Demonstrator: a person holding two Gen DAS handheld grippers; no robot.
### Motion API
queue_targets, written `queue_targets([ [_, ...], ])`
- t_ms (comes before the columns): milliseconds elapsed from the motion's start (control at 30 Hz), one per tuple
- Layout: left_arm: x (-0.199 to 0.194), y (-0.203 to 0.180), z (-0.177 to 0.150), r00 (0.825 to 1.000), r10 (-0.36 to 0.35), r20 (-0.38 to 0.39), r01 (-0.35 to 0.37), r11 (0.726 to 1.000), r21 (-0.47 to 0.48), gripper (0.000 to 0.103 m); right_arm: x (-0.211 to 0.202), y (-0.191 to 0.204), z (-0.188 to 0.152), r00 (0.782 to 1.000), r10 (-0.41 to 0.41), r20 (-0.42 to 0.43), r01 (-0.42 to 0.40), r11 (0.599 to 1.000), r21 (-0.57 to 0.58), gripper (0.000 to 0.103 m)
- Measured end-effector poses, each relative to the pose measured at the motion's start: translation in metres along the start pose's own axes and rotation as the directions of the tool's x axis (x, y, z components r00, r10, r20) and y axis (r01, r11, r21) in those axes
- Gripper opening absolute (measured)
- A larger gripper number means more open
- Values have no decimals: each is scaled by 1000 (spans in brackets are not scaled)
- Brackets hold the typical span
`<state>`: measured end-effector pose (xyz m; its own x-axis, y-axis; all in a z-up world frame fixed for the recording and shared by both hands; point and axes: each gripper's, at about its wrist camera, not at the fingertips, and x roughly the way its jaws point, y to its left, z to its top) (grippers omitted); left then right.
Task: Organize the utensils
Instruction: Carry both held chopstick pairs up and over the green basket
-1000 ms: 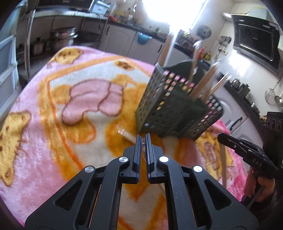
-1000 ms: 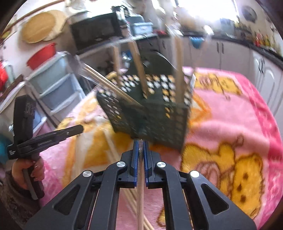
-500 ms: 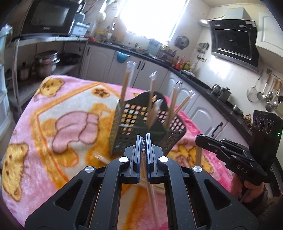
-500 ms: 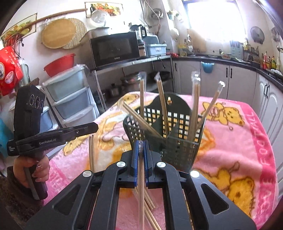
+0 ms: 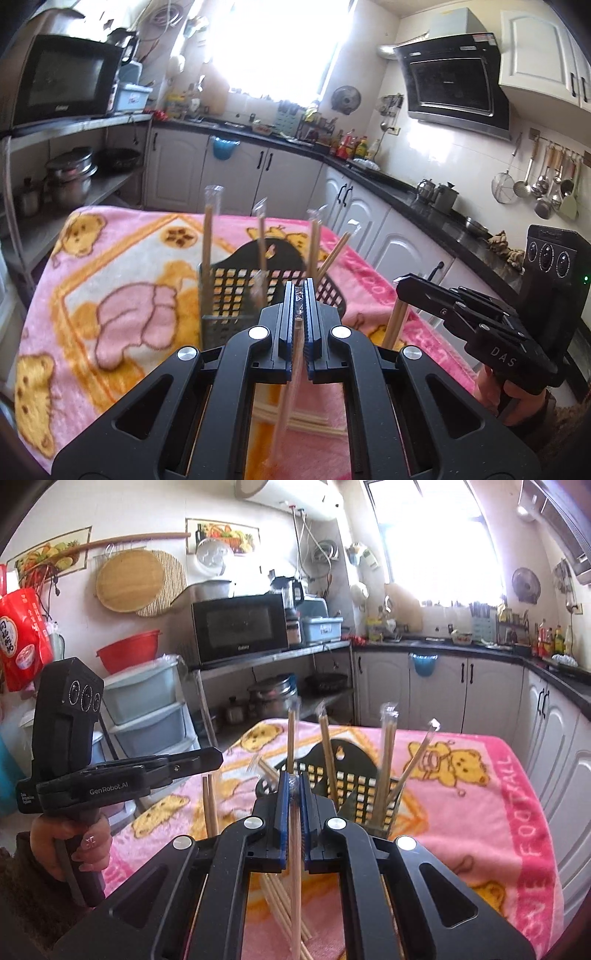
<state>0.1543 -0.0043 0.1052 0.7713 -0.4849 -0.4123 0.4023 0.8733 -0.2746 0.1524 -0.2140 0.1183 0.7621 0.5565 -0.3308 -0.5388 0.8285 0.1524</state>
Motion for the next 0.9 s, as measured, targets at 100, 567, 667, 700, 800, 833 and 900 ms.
queue_targets([
  [100,0,-7,8,1000,-15,16,14,1000,16,2,-6,-2,6,1000,-11,29,11,1000,1,6],
  [567,2,-44,44,992,-88,92,79,992,98,2,-26,-15,29,990,-55,130,55,998,5,5],
  [667,5,-48,50,989,-99,105,88,991,102,2,-30,-18,36,986,-66,152,67,998,3,6],
  [700,5,-49,53,989,-102,110,91,991,103,2,-31,-17,37,985,-70,159,71,998,1,6],
  [800,7,-51,63,985,-107,132,92,990,111,2,-36,-20,43,980,-78,183,80,997,-1,6],
  [833,7,-52,67,984,-107,140,91,989,112,2,-37,-21,45,978,-80,190,82,997,0,6],
  [900,7,-53,72,983,-107,151,90,989,116,2,-39,-23,50,976,-82,204,83,997,1,6],
])
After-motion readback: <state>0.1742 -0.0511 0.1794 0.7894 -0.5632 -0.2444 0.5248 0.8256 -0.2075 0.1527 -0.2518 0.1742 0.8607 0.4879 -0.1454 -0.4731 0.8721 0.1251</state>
